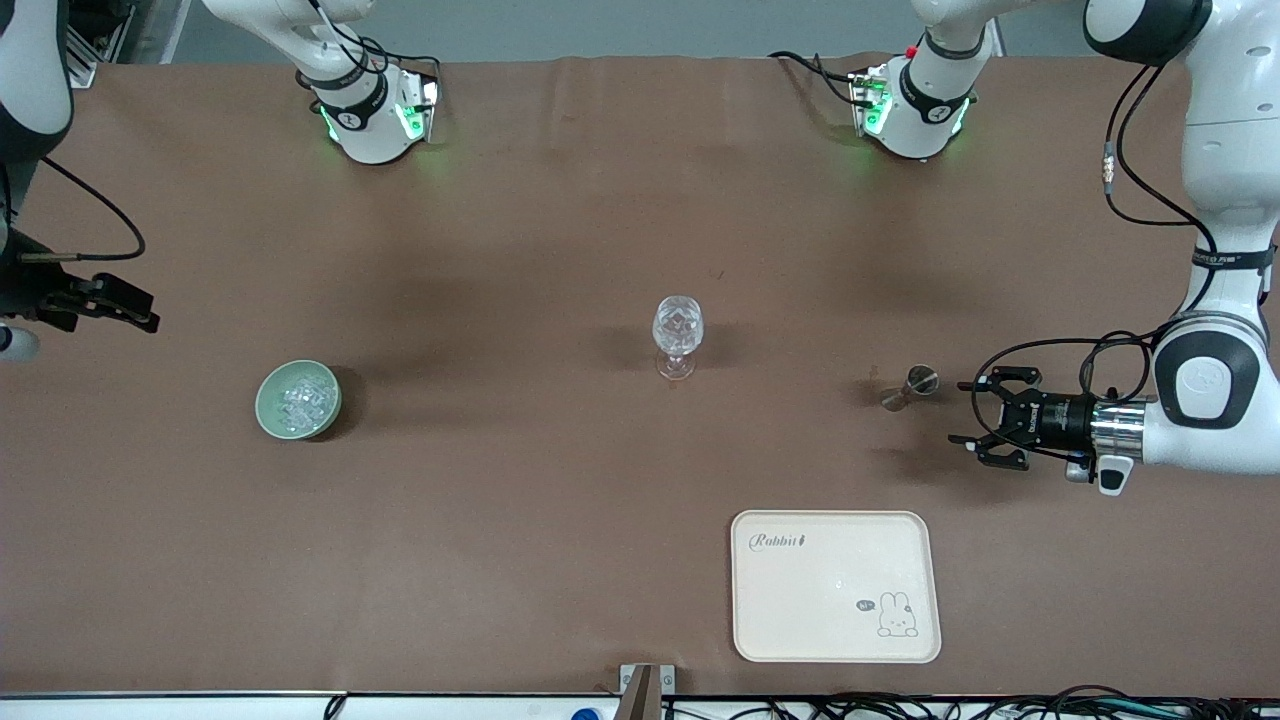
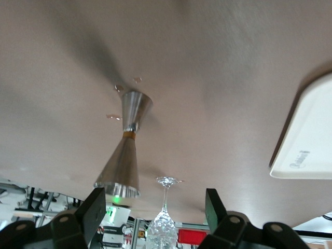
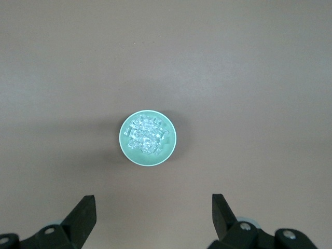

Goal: Pour wine and add ice with both arms
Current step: 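Raise the jigger with the left gripper while the right gripper reaches the bowl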

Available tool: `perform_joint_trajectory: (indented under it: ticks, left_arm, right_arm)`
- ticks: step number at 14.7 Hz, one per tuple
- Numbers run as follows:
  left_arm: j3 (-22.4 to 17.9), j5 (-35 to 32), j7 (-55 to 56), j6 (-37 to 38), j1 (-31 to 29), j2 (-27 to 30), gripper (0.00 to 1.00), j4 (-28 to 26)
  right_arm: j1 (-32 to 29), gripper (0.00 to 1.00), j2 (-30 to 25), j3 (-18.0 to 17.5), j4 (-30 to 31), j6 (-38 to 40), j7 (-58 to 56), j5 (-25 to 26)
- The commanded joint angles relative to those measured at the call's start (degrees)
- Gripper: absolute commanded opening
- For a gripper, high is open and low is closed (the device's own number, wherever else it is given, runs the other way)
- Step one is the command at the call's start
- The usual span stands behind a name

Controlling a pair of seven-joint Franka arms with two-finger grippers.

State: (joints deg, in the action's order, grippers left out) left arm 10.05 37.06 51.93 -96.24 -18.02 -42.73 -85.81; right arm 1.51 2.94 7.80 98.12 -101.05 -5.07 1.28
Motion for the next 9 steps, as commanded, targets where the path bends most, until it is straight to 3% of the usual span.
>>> perform_joint_trajectory:
  ticks: [1, 6, 9]
  left_arm:
    - [0.4, 1.3, -1.5, -0.1, -0.9, -1.7, 0.83, 0.7]
    - [0.4, 3.5, -7.8, 0.1, -1.8, -4.7, 0.82, -0.1]
    - [0.4, 4.6, -10.6, 0.1, -1.9, -4.9, 0.81, -1.5]
  right_arm:
    - [-0.7, 0.98, 0.4, -0.4, 1.2, -1.3, -0.8, -0.8]
    - [-0.8, 0.98, 2.8, -0.4, 1.9, -4.2, -0.9, -0.8]
    - [-0.6, 0.98, 2.9, -0.4, 7.4, -11.1, -0.9, -0.8]
